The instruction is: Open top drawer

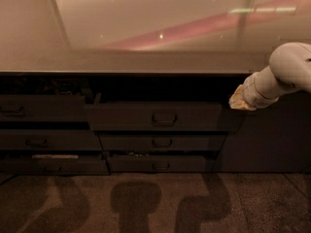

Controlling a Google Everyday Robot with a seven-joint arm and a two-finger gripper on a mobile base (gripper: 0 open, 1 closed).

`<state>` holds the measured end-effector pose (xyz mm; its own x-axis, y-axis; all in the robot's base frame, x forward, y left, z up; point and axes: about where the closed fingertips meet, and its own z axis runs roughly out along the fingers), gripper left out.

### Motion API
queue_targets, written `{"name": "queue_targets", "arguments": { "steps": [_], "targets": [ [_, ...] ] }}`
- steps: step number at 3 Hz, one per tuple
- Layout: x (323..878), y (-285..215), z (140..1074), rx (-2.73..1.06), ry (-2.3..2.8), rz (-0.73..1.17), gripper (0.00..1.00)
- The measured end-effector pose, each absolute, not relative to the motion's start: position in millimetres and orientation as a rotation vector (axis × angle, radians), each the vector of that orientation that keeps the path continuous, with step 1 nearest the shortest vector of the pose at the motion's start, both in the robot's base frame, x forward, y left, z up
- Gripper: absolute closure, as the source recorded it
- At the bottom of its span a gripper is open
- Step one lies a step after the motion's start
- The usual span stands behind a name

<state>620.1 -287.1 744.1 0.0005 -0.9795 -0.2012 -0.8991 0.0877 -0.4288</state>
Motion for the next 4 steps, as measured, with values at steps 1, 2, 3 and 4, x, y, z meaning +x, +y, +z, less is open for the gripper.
{"name": "queue_targets", "arguments": {
  "steps": [1, 2, 3, 4],
  "targets": [
    [620.1, -287.1, 744.1, -1.844, 1.932, -0.243, 0.35],
    [620.1, -287.1, 744.0, -1.844, 1.932, -0.243, 0.12],
    [620.1, -287.1, 743.8, -1.845, 1.932, -0.243, 0.00],
    [622.3, -288.6, 735.7, -1.846, 1.950, -0.225, 0.00]
  ]
}}
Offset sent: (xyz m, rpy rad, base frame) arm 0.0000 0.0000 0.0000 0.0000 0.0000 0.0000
